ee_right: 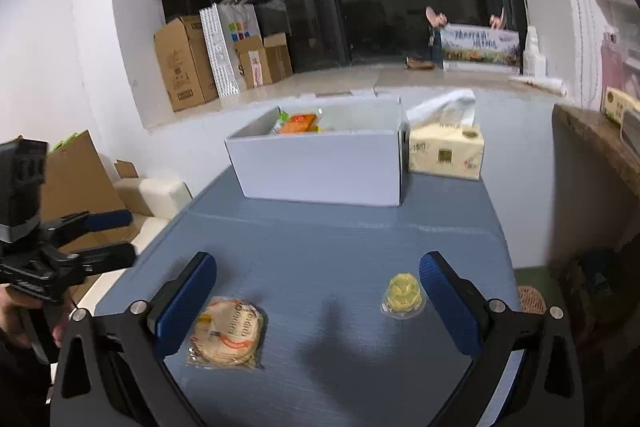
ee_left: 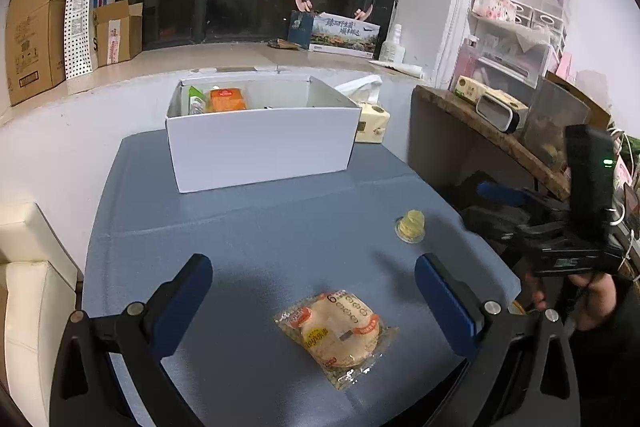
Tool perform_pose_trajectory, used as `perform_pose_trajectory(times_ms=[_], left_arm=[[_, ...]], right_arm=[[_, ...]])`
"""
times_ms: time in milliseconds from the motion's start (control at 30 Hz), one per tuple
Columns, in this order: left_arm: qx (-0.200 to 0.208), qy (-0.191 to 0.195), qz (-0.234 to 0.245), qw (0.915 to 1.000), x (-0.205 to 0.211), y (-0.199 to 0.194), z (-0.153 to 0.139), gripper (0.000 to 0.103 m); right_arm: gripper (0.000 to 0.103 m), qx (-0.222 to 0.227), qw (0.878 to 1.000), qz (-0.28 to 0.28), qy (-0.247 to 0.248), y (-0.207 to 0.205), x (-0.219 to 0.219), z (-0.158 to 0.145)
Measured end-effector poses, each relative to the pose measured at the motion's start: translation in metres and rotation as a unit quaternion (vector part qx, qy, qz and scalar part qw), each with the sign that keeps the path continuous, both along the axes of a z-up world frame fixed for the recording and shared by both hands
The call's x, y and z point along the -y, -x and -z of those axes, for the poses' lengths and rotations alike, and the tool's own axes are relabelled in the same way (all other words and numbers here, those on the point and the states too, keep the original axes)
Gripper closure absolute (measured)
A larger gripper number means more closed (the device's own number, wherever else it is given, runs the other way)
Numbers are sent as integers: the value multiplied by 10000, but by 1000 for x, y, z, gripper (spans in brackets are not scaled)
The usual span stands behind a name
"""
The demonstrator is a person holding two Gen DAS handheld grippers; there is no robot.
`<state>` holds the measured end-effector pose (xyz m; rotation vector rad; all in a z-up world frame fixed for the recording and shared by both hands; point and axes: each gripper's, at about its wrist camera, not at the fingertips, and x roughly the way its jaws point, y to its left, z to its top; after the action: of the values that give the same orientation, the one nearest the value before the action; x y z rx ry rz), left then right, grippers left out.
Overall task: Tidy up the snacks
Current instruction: 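Move both tools back to the round bread and last jelly cup, then grasp the round wrapped bread with the left tool while the right tool grasps the jelly cup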
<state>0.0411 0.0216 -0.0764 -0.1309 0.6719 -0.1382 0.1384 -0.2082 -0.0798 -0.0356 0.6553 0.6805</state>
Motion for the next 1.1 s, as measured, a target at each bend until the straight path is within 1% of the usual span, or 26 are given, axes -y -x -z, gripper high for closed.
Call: perform_pose_trajectory(times_ms=[167, 200, 300, 367, 533, 600, 633, 700, 733, 767, 800, 867, 967, 1000, 1100], left_arm=[[-41, -264, -1, 9996, 5, 3, 1, 0], [-62, -287, -20, 9996, 4, 4, 2, 0], [-98, -299, -65, 9995, 3, 7, 3, 0], [-121, -273, -95, 9995, 2, 8, 4, 0], [-281, -63, -75, 9996, 3, 6, 15, 0], [-319, -94, -41, 9994, 7, 5, 19, 0], [-336, -91, -28, 9994, 7, 5, 20, 0], [-369, -64, 19, 9993, 10, 5, 23, 0], [-396, -56, 22, 9992, 10, 4, 24, 0], [-411, -57, 28, 9991, 11, 4, 26, 0], [-425, -61, 45, 9991, 12, 4, 27, 0], [-463, -44, 70, 9989, 12, 3, 30, 0], [-551, -23, 231, 9982, 17, 0, 36, 0], [-600, -38, 282, 9978, 20, -2, 38, 0], [-818, -147, 486, 9954, 31, -10, 50, 0]], right_arm=[[0, -535, 9977, 72, 414, -26, -6, 31], [0, -678, 9965, 136, 471, -33, -6, 39], [0, -874, 9938, 377, 575, -43, -4, 54], [0, -941, 9912, 606, 706, -48, -4, 63], [0, -856, 9873, 1125, 725, -58, -4, 80], [0, -838, 9859, 1208, 798, -63, -8, 85], [2, -843, 9847, 1242, 883, -64, -10, 90], [39, -884, 9845, 1186, 940, -69, -14, 97], [64, -889, 9822, 1240, 1099, -71, -16, 101], [65, -808, 9833, 1195, 1105, -70, -16, 102], [65, -826, 9841, 1153, 1069, -70, -16, 103], [65, -866, 9866, 1066, 876, -67, -12, 104], [65, -807, 9897, 994, 642, -59, -4, 100], [65, -785, 9911, 955, 492, -56, 1, 96], [65, -732, 9927, 925, 260, -47, 9, 80]])
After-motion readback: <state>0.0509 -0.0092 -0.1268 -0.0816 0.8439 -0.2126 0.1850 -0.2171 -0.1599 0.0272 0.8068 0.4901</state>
